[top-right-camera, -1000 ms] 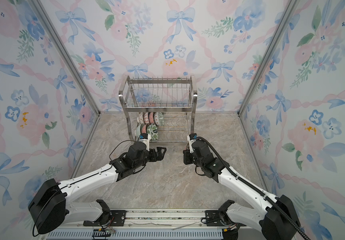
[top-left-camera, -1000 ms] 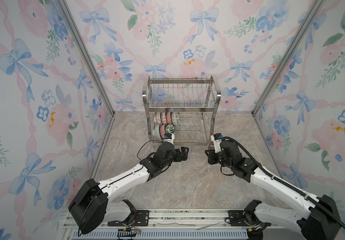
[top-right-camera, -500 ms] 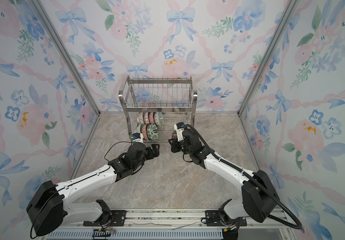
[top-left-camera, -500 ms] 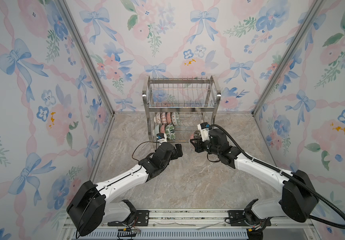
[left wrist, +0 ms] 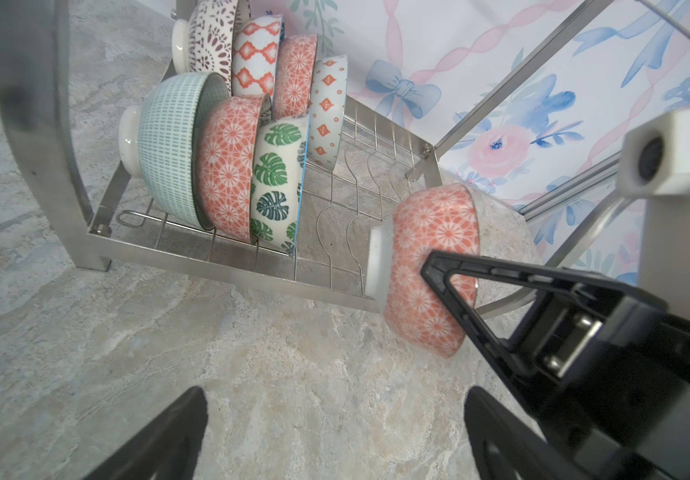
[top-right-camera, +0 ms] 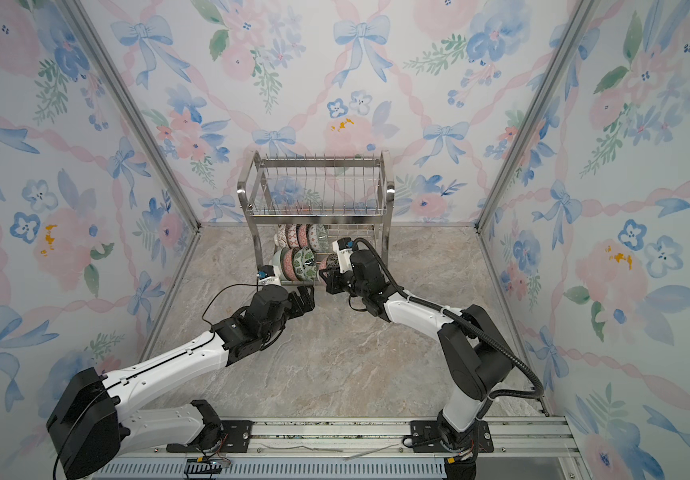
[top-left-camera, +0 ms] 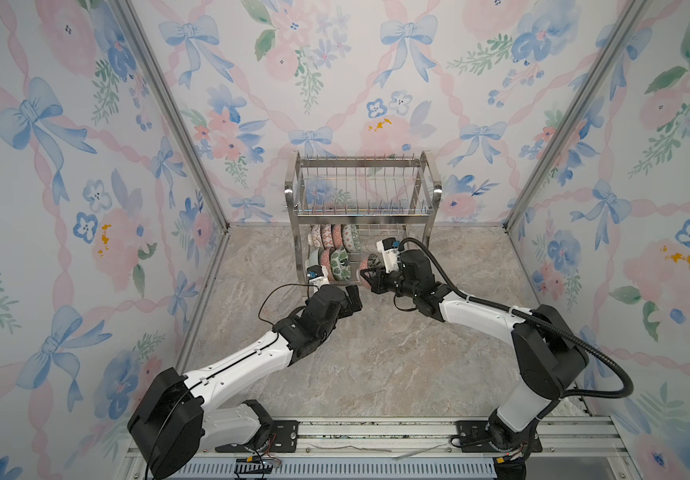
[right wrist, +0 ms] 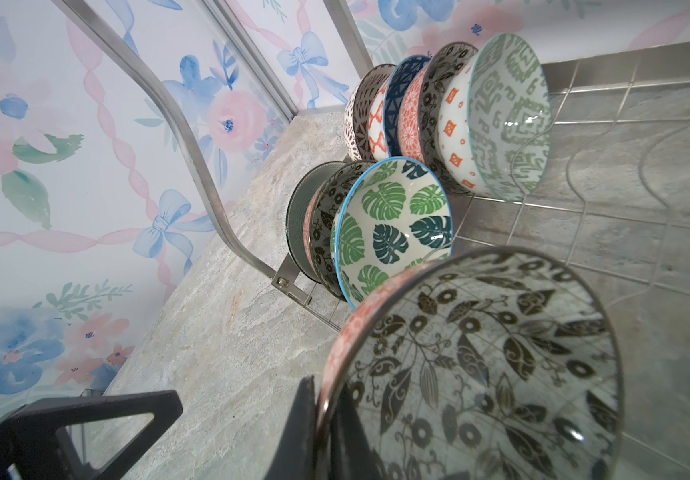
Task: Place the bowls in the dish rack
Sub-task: 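Lower the black leaf-pattern bowl upright into the rack slot beside the monstera-leaf bowl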
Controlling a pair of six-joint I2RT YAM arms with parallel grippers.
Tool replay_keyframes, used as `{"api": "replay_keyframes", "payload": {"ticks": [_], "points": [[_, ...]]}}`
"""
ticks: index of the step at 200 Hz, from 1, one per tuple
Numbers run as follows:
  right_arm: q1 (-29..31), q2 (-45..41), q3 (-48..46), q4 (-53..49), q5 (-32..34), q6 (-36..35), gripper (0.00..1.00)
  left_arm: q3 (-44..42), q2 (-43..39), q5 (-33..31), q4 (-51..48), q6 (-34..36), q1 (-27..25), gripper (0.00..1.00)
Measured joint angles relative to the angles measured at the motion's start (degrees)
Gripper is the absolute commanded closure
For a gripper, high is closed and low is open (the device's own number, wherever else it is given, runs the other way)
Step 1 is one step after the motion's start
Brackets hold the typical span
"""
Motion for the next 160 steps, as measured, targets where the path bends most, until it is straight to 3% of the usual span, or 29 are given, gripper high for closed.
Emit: {"api": "replay_keyframes", "payload": {"ticks": [160], "points": [[-3.1, 17.99, 9.73, 16.92, -9.25, 11.5, 1.0, -1.92, -0.07, -1.33, -1.49, -1.29, 0.0, 0.02]]}}
